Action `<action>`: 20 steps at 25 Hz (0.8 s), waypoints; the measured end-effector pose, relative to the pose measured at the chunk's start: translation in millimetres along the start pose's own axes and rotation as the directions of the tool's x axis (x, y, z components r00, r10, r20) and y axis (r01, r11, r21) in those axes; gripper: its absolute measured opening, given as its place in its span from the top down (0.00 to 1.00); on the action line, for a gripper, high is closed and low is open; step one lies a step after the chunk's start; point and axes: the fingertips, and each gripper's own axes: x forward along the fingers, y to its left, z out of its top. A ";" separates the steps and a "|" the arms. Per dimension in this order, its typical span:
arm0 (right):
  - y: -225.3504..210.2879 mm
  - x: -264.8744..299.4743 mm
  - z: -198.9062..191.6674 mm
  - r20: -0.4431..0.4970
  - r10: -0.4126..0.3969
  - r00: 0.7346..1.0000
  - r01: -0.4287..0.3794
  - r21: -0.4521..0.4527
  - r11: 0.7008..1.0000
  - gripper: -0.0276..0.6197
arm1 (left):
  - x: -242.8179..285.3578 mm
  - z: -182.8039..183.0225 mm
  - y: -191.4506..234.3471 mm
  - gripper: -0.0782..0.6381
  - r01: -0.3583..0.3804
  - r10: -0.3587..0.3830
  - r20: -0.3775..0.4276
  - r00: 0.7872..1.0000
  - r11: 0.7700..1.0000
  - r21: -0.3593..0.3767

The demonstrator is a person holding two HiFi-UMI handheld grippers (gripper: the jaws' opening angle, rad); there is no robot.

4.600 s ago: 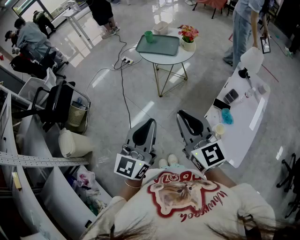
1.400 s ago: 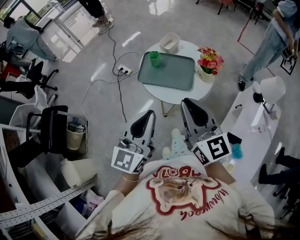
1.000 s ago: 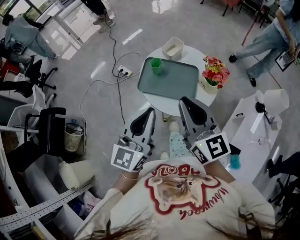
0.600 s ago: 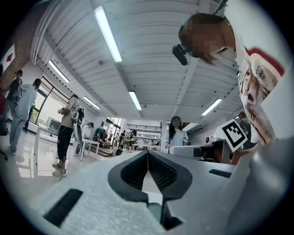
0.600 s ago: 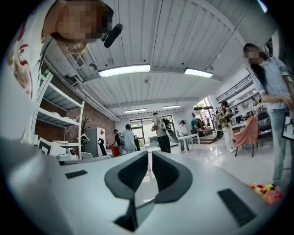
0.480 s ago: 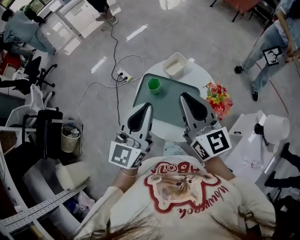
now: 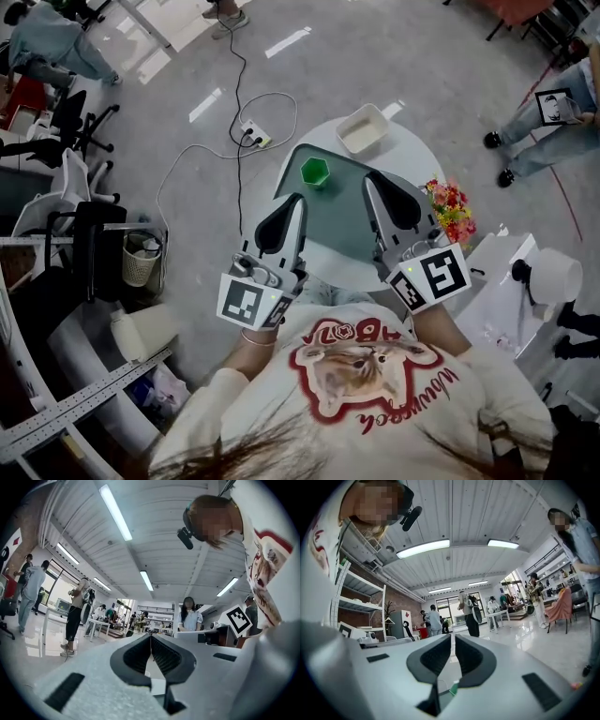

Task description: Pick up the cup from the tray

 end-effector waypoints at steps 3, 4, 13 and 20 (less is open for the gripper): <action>-1.2 7.2 -5.3 -0.017 -0.009 1.000 0.009 0.003 1.000 0.89 | 2.8 -1.5 4.9 0.87 0.011 -0.011 -0.003 1.000 1.000 -0.013; -1.8 9.5 -6.7 -0.021 -0.014 1.000 0.014 -0.001 1.000 0.89 | 4.4 -2.6 7.9 0.87 0.014 -0.014 -0.005 1.000 1.000 -0.017; -2.4 26.2 -45.4 -0.038 -0.022 0.999 0.020 -0.069 0.997 0.89 | 13.7 -21.6 40.6 0.87 0.013 -0.014 -0.031 0.999 0.999 -0.052; -4.2 46.0 -130.4 -0.177 0.060 0.982 -0.075 -0.080 0.994 0.89 | 20.1 -50.4 59.9 0.87 -0.003 -0.003 -0.068 0.998 0.996 -0.092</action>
